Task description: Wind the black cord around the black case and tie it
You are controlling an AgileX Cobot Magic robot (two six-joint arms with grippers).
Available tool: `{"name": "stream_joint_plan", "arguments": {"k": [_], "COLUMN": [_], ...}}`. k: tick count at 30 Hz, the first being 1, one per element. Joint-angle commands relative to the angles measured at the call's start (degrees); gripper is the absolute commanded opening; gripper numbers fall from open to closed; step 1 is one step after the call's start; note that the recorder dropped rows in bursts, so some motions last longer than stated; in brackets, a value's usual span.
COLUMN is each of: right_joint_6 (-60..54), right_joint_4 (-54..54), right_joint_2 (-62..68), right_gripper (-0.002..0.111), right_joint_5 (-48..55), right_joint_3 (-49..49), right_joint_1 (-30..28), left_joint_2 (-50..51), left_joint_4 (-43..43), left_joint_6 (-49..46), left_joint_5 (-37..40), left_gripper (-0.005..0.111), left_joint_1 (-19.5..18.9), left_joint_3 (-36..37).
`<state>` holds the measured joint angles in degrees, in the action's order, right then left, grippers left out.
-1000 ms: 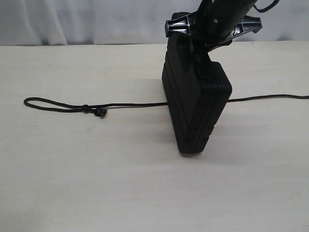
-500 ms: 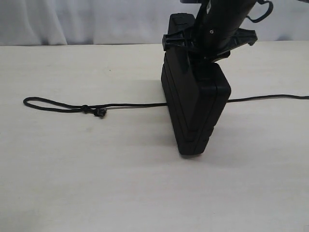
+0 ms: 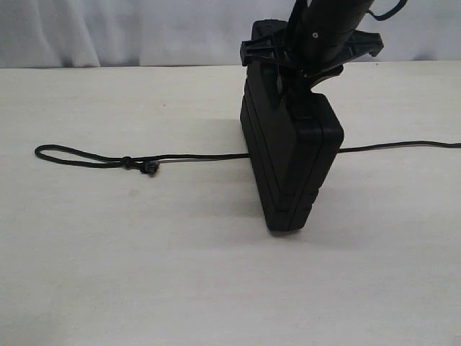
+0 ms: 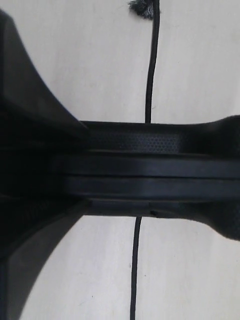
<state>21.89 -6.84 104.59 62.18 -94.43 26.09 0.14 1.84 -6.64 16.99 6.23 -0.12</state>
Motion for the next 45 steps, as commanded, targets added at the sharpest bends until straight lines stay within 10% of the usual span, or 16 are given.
{"name": "stream_joint_plan", "arguments": {"k": [1, 14, 25, 45], "right_joint_6": [-0.86, -0.98, -1.55, -1.55], "right_joint_4": [-0.29, -1.27, -1.27, -1.27], "right_joint_2": [-0.78, -1.43, -1.43, -1.43], "right_gripper": [0.034, 0.033, 0.004, 0.004], "right_joint_5": [0.33, -0.38, -0.38, 1.38], "right_joint_3": [-0.25, -0.25, -0.25, -0.25], "right_joint_1": [0.06, 0.06, 0.06, 0.06], "left_joint_2": [-0.14, -0.14, -0.14, -0.14], "left_joint_4": [0.41, 0.41, 0.41, 0.41], "left_joint_6": [0.05, 0.05, 0.05, 0.05], "left_joint_5": [-0.64, -0.64, -0.64, -0.64], "left_gripper": [0.000, 0.000, 0.000, 0.000], "left_joint_1": [0.47, 0.47, 0.47, 0.47], "left_joint_3": [0.12, 0.12, 0.12, 0.12]}}
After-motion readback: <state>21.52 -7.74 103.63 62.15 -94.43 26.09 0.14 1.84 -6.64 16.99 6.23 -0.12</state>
